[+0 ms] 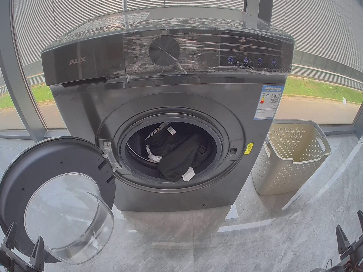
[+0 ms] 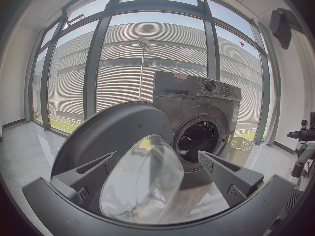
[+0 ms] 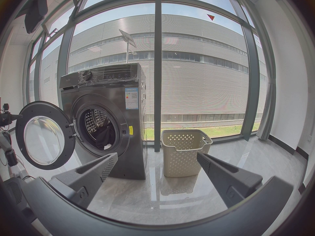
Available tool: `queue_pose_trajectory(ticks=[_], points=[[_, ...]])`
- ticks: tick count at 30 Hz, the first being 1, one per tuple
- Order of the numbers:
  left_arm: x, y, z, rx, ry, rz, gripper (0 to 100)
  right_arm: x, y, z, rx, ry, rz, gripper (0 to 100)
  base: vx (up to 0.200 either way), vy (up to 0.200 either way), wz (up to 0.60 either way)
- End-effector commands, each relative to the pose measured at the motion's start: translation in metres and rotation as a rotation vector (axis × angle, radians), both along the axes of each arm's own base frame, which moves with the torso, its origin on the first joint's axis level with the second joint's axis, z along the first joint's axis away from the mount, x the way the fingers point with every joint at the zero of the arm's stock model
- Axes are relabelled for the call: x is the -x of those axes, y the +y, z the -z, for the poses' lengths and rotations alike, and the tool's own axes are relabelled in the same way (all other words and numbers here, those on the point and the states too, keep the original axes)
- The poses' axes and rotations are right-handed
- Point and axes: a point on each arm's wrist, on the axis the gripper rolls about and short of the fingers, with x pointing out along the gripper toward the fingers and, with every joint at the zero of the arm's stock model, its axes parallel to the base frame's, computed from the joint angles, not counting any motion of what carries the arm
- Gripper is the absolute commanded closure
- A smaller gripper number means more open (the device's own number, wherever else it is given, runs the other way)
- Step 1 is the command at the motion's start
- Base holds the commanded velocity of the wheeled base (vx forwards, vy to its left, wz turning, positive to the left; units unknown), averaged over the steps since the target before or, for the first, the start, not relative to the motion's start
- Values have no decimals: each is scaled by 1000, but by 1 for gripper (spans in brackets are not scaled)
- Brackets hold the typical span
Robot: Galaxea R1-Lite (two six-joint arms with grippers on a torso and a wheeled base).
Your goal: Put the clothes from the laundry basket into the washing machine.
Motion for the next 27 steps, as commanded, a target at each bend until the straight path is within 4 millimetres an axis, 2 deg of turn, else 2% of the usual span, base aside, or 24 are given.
queue_pose_trajectory(ticks=[1,27], points=[[0,0,4,0,4,2,0,0,0,4,0,0,0,0,0,-200,0],[-1,0,4,-3,4,5,0,0,0,4,0,0,1,0,0,-200,0]])
